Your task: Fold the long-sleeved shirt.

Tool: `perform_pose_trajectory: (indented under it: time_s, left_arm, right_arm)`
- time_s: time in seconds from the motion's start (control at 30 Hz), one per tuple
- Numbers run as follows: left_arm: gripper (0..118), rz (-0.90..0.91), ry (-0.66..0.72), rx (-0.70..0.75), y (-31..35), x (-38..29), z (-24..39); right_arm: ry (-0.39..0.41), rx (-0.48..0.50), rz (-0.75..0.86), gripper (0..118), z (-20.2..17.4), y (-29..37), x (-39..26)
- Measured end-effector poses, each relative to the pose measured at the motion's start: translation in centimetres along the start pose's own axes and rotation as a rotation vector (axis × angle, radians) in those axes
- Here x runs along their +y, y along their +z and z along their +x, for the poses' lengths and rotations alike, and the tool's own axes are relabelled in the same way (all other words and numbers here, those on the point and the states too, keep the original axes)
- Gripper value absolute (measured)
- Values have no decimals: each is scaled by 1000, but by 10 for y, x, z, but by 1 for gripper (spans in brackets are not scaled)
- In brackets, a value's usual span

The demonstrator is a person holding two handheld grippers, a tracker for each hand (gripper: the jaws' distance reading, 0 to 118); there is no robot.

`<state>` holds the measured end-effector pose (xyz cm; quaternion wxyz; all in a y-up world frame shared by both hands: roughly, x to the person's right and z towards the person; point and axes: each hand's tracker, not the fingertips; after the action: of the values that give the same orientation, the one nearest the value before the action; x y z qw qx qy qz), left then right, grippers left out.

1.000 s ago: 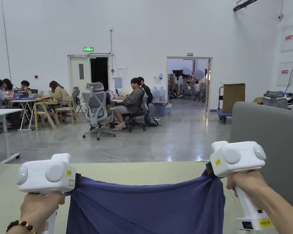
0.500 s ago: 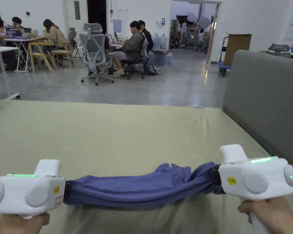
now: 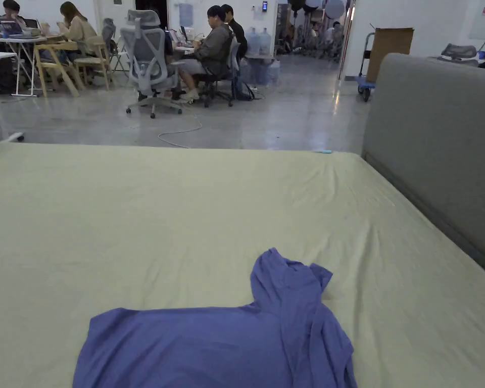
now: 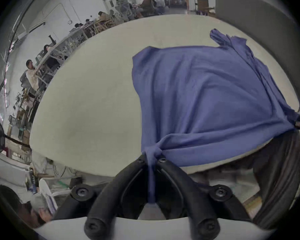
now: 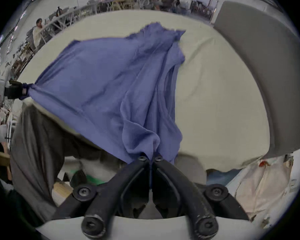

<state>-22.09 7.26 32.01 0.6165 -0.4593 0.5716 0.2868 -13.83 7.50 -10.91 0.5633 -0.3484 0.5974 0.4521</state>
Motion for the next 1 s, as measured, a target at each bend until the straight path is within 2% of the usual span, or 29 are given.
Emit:
perform_pose_trajectory:
  time_s: [0.03,0.07,0.1,0.17,0.2,0.23,0.27,0.3,0.33,0.37,0.43,0.47,0.5,0.53,0.57,0.63,0.7,0.83,0.9,1.0]
  left_arm:
    - [3,-6,-10,-6,-3,0,0]
    - [3,-13,-17,-8,-7,1,0]
    - [3,-11,-11,-17,-11,2,-2]
    - [5,7,30,-36,-11,3,-5]
    - [19,25,50,-40,-10,4,-8]
    - [62,61,66,-41,-7,4,-10]
    - [99,83,57,-19,-2,2,-9]
    - [118,90,57,-18,1,3,-12]
    - [113,103,60,-14,3,4,-13]
    - [114,215,89,-3,17,11,-16]
    - [115,188,103,-30,32,7,-7]
    - [109,189,104,-36,36,12,-5]
    - [86,190,101,-35,39,17,-2]
    - [21,193,105,-36,34,26,-4]
    - [0,209,100,-62,36,32,-2]
    - [0,253,98,-51,36,44,9]
    - [0,260,88,-94,18,60,2]
    - [0,283,71,-108,9,102,4]
    - [0,299,85,-127,-2,126,0]
    - [0,312,109,-152,-23,153,-7]
  right_arm:
    - [-11,-26,-37,0,-1,-4,9]
    - [43,-36,-9,0,0,-6,6]
    - [41,-29,-1,0,1,-5,8]
    - [-16,4,-13,5,5,-3,18]
    - [-16,-9,-2,19,4,-1,24]
    - [-27,-31,23,61,5,4,25]
    - [-41,-41,42,95,7,10,26]
    - [-54,-51,57,113,9,14,26]
    - [-56,-53,71,116,10,19,25]
    - [-54,-70,122,116,11,27,26]
    - [-64,-92,155,111,14,31,33]
    - [-81,-104,161,94,14,30,38]
    - [-101,-97,158,51,16,30,43]
    - [-113,-84,169,0,17,31,47]
    - [-118,-66,188,0,18,30,52]
    - [-131,-86,213,0,16,19,62]
    - [-96,-51,206,0,17,13,84]
    - [-72,-53,286,0,22,7,150]
    - [-40,-14,343,0,30,4,207]
    - [-14,-1,344,0,42,-21,302]
